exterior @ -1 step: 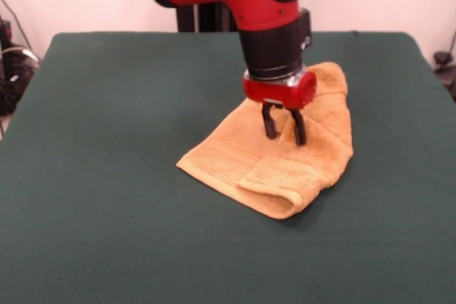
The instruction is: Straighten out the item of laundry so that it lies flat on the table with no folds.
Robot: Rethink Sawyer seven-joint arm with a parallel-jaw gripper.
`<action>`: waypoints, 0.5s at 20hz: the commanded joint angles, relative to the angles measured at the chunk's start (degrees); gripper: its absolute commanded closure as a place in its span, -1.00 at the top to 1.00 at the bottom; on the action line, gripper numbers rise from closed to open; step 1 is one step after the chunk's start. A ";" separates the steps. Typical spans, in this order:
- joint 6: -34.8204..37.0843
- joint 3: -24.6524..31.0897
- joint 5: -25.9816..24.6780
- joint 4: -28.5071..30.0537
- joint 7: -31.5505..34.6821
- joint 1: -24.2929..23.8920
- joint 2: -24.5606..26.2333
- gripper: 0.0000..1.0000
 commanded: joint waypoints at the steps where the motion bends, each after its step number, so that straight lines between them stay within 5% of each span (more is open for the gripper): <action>1: 1.46 19.41 -3.69 8.30 0.03 -3.28 2.92 1.00; 10: 1.09 26.10 -7.67 8.61 -1.10 -7.49 6.38 1.00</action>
